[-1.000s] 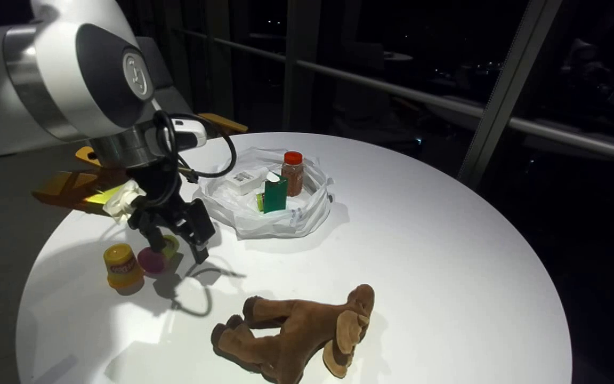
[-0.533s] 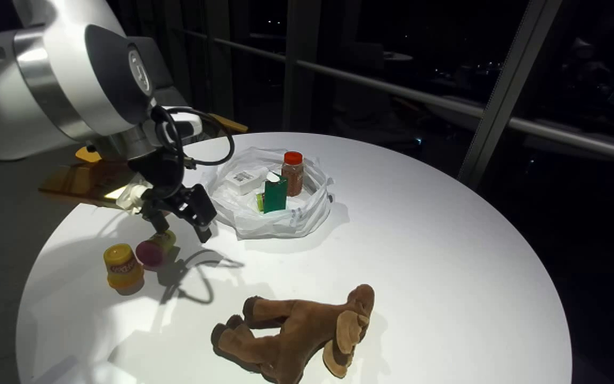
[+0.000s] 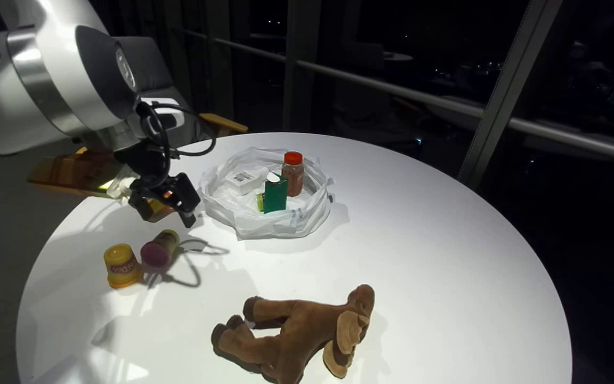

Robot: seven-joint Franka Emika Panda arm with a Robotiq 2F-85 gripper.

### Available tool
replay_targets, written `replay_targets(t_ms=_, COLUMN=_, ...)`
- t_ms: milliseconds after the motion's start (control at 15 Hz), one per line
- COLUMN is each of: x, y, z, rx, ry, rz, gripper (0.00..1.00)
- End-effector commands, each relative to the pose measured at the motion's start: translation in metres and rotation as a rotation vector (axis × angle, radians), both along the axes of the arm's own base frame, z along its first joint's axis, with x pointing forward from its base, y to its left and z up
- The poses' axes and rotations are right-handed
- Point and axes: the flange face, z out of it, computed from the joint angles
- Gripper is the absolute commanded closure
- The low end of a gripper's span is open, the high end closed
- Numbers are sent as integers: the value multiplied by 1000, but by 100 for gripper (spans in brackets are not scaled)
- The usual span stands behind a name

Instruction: Put the objects on the table into the plastic bag.

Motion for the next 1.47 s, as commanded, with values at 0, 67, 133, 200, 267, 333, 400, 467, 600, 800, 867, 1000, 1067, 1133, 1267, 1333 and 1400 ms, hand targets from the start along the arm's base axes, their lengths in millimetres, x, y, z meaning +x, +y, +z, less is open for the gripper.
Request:
replay_targets(t_ms=0, x=3, y=5, z=-17, rx=43, ry=84, rz=28, gripper=0)
replay_targets(t_ms=67, x=4, y=4, z=-21, rx=46, ry=103, rz=26, gripper=0)
replay_targets(t_ms=133, x=6, y=3, z=-26, rx=49, ry=120, rz=28, gripper=0)
replay_targets(t_ms=200, x=9, y=0, z=-28, rx=44, ry=130, rz=25, gripper=0)
replay_targets(t_ms=267, x=12, y=-2, z=-30, rx=43, ry=138, rz=25, gripper=0)
replay_targets(t_ms=333, x=16, y=-5, z=-31, rx=47, ry=147, rz=17, gripper=0)
replay_targets(t_ms=400, x=20, y=-8, z=-31, rx=48, ry=149, rz=12, gripper=7)
replay_targets(t_ms=467, x=23, y=-8, z=-31, rx=52, ry=157, rz=11, gripper=27)
replay_targets(t_ms=600, x=25, y=-8, z=-29, rx=57, ry=177, rz=7, gripper=41)
replay_targets(t_ms=800, x=29, y=-10, z=-27, rx=56, ry=197, rz=-7, gripper=66)
replay_targets(t_ms=867, x=29, y=-11, z=-26, rx=55, ry=198, rz=-13, gripper=73)
replay_targets(t_ms=1000, x=30, y=-11, z=-22, rx=52, ry=188, rz=-26, gripper=80)
replay_targets(t_ms=1067, x=30, y=-9, z=-17, rx=51, ry=179, rz=-29, gripper=80)
replay_targets(t_ms=1133, x=31, y=-7, z=-11, rx=48, ry=170, rz=-34, gripper=81)
replay_targets(t_ms=1267, x=34, y=-2, z=9, rx=41, ry=164, rz=-45, gripper=81)
replay_targets(t_ms=1333, x=36, y=2, z=20, rx=37, ry=160, rz=-51, gripper=82)
replay_targets(t_ms=1400, x=41, y=5, z=36, rx=33, ry=160, rz=-67, gripper=82)
